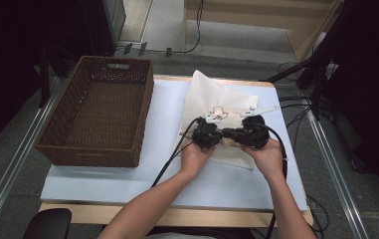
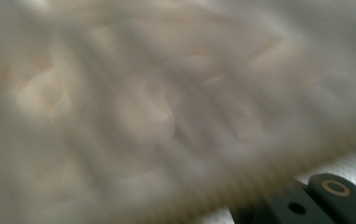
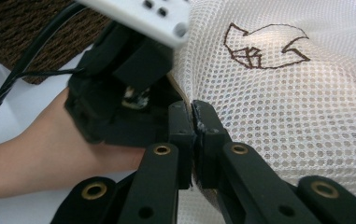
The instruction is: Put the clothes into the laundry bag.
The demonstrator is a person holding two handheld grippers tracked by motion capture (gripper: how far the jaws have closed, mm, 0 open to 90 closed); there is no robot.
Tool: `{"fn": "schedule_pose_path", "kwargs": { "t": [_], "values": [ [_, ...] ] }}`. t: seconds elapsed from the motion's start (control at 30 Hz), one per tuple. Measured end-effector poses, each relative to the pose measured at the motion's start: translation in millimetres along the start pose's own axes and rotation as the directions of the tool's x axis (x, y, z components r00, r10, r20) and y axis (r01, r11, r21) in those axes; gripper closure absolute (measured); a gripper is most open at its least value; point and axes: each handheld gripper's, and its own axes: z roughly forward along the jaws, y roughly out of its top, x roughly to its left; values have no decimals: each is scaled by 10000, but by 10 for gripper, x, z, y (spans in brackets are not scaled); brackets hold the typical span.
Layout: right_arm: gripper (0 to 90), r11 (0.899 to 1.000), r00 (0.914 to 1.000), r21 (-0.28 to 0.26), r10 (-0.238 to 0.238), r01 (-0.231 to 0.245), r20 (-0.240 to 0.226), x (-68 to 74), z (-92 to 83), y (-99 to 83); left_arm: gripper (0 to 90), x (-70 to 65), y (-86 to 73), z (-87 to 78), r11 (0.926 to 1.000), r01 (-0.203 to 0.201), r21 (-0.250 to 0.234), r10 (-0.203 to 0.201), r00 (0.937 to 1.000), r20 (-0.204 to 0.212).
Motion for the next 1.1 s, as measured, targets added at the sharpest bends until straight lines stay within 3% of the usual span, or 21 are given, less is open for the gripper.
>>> {"fn": "schedule_pose_path", "kwargs": {
  "t": [0.1,0.2,0.37,0.57,0.8,0.9,1.1],
  "values": [
    [892,10000,10000,-16,-7,7,-63,9,-3,4,900,19,35,31,10000,-31,-70,29,9994,-345],
    [893,10000,10000,-6,-29,29,-68,8,-4,1,900,57,82,53,9994,210,-271,-225,9980,-584],
    [893,10000,10000,-33,80,-80,-37,-1,-2,-1,900,110,126,109,9991,296,-311,-312,9981,-536],
    [892,9999,9999,-23,155,-154,21,-47,9,-22,883,120,92,82,9994,338,51,-338,9994,124],
    [891,9998,9998,-95,172,-171,76,-54,-4,-19,863,97,33,-24,9969,-464,631,409,9955,858],
    [892,9998,9998,-55,167,-167,46,-43,4,-14,866,82,17,31,9944,-528,916,418,9921,1184],
    [893,9998,9998,68,180,-179,-104,-32,5,-14,891,60,101,139,9986,-110,518,84,9987,501]
  ]
}}
